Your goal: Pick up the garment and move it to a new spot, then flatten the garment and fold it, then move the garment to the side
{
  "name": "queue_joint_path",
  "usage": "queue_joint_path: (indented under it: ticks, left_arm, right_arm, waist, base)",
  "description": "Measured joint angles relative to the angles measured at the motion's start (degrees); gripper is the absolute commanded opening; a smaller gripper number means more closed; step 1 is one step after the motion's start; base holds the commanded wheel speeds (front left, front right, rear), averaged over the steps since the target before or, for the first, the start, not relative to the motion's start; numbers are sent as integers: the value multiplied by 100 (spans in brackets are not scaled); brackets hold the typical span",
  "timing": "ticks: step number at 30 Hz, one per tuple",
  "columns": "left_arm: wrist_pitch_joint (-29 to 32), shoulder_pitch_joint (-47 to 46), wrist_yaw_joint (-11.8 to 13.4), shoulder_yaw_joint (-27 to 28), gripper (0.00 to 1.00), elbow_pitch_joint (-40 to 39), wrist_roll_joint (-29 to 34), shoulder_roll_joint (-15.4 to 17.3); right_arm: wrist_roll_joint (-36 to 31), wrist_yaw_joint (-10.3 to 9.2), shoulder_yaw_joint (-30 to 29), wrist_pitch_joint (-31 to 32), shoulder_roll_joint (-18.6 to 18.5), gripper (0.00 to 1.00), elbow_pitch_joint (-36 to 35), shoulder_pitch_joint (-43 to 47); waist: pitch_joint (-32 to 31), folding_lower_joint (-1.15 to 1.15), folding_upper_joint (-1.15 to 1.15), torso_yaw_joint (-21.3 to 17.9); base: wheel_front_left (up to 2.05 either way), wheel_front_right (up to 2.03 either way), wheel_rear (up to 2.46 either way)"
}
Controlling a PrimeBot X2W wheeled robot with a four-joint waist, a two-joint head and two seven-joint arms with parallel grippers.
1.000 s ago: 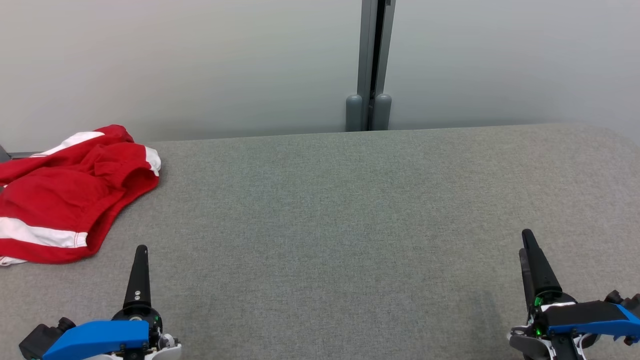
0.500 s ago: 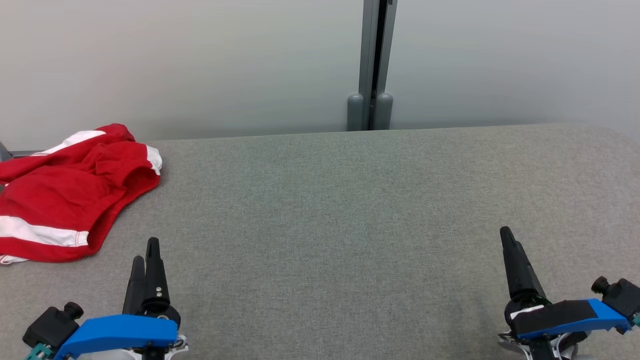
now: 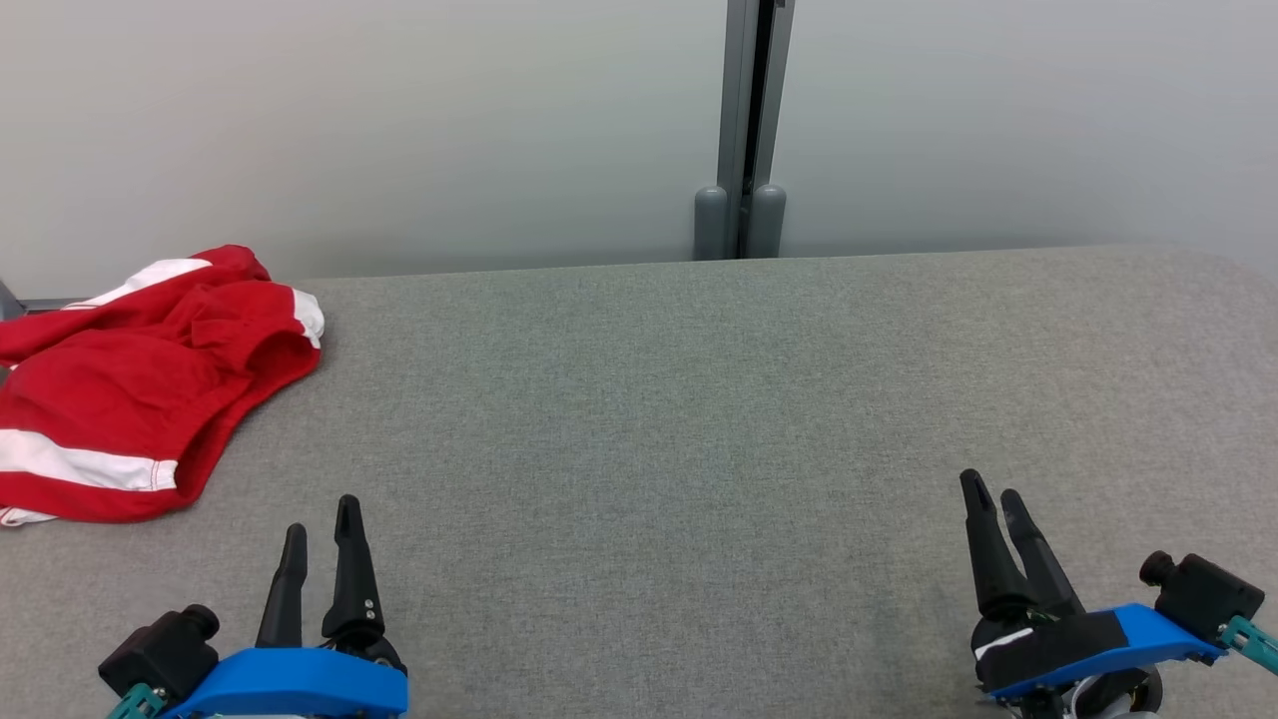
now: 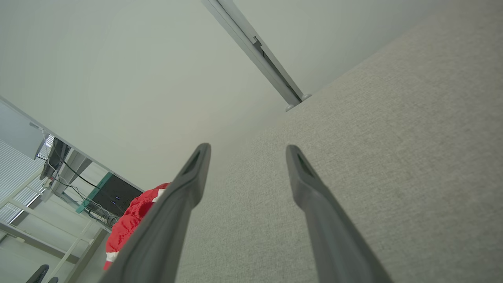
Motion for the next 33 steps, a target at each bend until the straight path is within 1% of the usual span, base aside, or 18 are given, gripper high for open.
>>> queue_joint_path:
  ticks: [15,25,33]
  left_arm:
    - [-249,49,57,-65,100,193,1023,11]
    - [-394,64,82,-96,100,274,1523,15]
    - [-501,121,55,-121,100,413,1887,20]
  right_arm:
    - [-1184,0,141,-246,-4,100,118,-5]
    - [-1822,1,169,-397,-8,100,186,-7]
    - [-2280,1,172,-499,-11,100,237,-9]
  waist:
    - [24,0,0,17]
    - [35,0,0,24]
    - [40,0,0,31]
  base:
    - [0,0,0]
    - [0,0,0]
    - [0,0,0]
